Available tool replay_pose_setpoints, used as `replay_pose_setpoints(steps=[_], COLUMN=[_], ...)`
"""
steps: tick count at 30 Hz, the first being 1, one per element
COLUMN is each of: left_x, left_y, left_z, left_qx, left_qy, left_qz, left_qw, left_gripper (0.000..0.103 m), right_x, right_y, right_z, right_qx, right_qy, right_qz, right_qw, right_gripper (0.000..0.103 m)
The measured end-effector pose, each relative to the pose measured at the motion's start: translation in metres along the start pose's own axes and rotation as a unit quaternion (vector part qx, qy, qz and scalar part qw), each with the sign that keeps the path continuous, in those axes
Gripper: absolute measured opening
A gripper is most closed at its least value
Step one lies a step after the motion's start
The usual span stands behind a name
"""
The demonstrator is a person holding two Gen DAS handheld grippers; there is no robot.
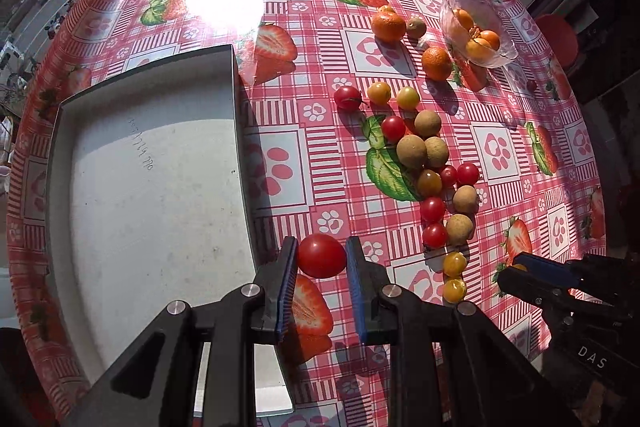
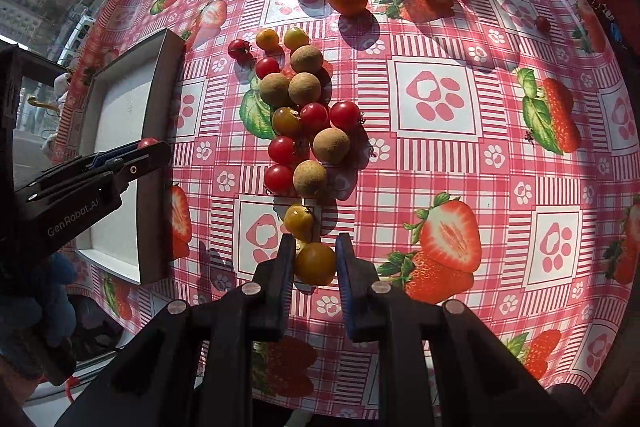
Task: Organize fruits
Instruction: 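Carry both tomatoes into the white tray and open both tools to release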
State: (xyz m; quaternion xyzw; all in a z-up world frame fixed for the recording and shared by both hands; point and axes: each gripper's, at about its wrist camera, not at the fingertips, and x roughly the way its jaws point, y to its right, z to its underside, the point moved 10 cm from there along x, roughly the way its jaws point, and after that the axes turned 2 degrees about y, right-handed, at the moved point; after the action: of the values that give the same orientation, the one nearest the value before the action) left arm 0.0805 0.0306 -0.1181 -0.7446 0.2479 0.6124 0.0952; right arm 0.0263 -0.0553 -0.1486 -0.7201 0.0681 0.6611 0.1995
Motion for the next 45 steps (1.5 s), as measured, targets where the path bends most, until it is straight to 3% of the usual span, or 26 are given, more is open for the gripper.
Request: replay_pose_setpoints(steps=[8, 18, 24, 33, 34, 35, 36, 38, 40, 45], left_x=[-0.015, -0.004, 0.008, 0.016, 0.015, 0.015, 0.013, 0.008, 0.009, 0.009], left_y=[-0.063, -0.152, -0.165, -0.162, -0.162, -0.163, -0.167, -0.177, -0.182, -0.180], left_z=[0.028, 0.080, 0.092, 0.095, 0.097, 0.097, 0.097, 0.099, 0.103, 0.106], left_qx=[-0.056, -0.105, -0.107, -0.103, -0.102, -0.101, -0.101, -0.100, -0.104, -0.094], left_qy=[0.001, -0.021, -0.032, -0.029, -0.032, -0.035, -0.030, -0.020, -0.028, -0.041], left_qz=[-0.037, -0.100, -0.106, -0.100, -0.105, -0.112, -0.122, -0.140, -0.130, -0.133], left_qw=[0.9978, 0.9893, 0.9881, 0.9892, 0.9887, 0.9879, 0.9869, 0.9848, 0.9856, 0.9859], left_gripper=[0.025, 0.025, 0.025, 0.026, 0.034, 0.061, 0.071, 0.075, 0.075, 0.075], right_x=[-0.004, 0.033, 0.071, 0.099, 0.100, 0.102, 0.102, 0.106, 0.110, 0.110], right_y=[-0.060, -0.169, -0.201, -0.203, -0.203, -0.203, -0.203, -0.208, -0.214, -0.225], right_z=[-0.012, -0.014, -0.001, 0.011, 0.011, 0.013, 0.014, 0.013, 0.012, 0.006], right_qx=[-0.065, -0.156, -0.190, -0.220, -0.222, -0.223, -0.223, -0.225, -0.229, -0.221], right_qy=[0.000, -0.033, -0.068, -0.085, -0.085, -0.087, -0.088, -0.088, -0.083, -0.071], right_qz=[-0.024, -0.066, -0.059, -0.023, -0.020, -0.016, -0.016, -0.017, -0.011, -0.024], right_qw=[0.998, 0.985, 0.978, 0.971, 0.971, 0.971, 0.971, 0.970, 0.970, 0.972], right_gripper=[0.022, 0.022, 0.022, 0.023, 0.023, 0.023, 0.024, 0.028, 0.042, 0.053])
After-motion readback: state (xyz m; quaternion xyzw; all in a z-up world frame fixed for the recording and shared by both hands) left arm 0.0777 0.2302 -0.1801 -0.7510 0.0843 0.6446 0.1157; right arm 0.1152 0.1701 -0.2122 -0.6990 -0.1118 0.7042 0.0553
